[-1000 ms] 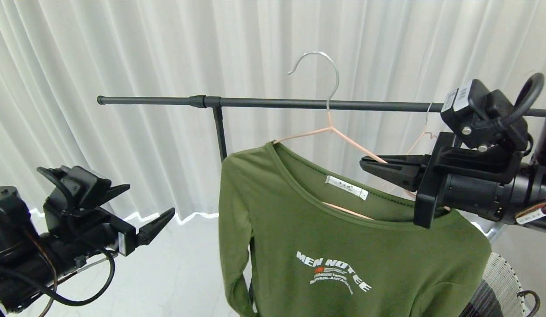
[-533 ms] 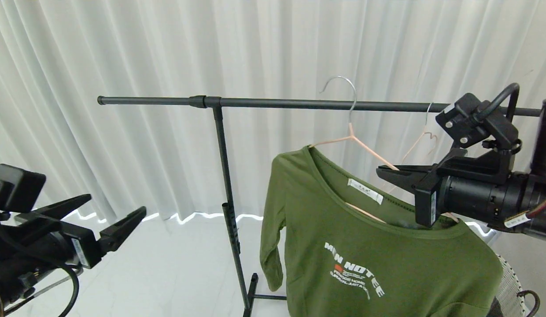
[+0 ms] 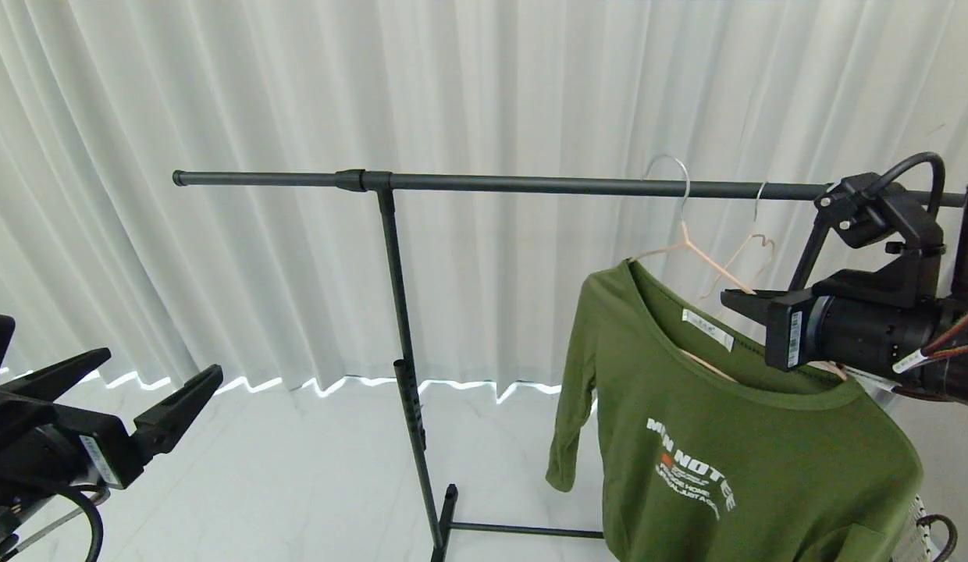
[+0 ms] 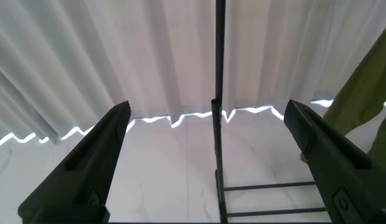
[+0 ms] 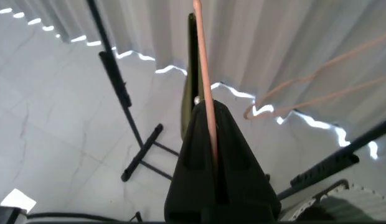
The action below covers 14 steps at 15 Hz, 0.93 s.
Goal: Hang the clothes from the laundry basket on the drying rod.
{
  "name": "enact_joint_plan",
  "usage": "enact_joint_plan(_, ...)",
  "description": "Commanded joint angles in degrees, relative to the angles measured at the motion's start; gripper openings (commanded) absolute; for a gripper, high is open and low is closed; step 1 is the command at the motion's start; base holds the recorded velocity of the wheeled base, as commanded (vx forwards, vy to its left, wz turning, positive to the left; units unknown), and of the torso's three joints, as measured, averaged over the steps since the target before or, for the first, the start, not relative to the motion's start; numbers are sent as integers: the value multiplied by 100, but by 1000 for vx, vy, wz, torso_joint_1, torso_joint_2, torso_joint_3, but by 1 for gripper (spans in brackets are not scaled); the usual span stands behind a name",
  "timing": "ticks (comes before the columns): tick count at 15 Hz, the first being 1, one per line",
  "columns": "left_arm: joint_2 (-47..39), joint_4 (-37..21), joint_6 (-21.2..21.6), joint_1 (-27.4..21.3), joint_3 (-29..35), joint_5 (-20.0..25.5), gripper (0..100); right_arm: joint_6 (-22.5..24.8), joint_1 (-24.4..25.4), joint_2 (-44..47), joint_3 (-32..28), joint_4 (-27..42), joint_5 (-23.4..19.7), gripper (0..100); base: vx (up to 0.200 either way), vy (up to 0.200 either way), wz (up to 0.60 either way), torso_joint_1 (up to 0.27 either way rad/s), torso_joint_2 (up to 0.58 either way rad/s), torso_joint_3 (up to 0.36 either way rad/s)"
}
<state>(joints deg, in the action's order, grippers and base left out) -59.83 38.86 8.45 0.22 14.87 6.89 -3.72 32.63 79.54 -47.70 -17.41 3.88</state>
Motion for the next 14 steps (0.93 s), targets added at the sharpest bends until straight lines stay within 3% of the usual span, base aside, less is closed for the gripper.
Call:
enact_joint_plan(1, -29, 7, -10, -31, -37, -3, 100, -68, -126, 17, 138, -8, -1, 0, 0, 0, 0, 0, 0, 0)
enact_joint_plan(3, -46, 7, -379, -31, 68, 23, 100, -182, -117, 61, 279, -52, -10, 0, 0, 0, 0, 0, 0, 0)
enact_joint_plan(12, -688, 7, -370, -31, 200, 14, 100, -138, -99, 176, 147, -413, -54, 0, 0, 0, 0, 0, 0, 0)
enact_joint_plan(14, -626, 7, -361, -31, 174, 14, 100, -138, -29, 211, 138, -430, -54, 0, 200, 0, 0, 5, 5, 5)
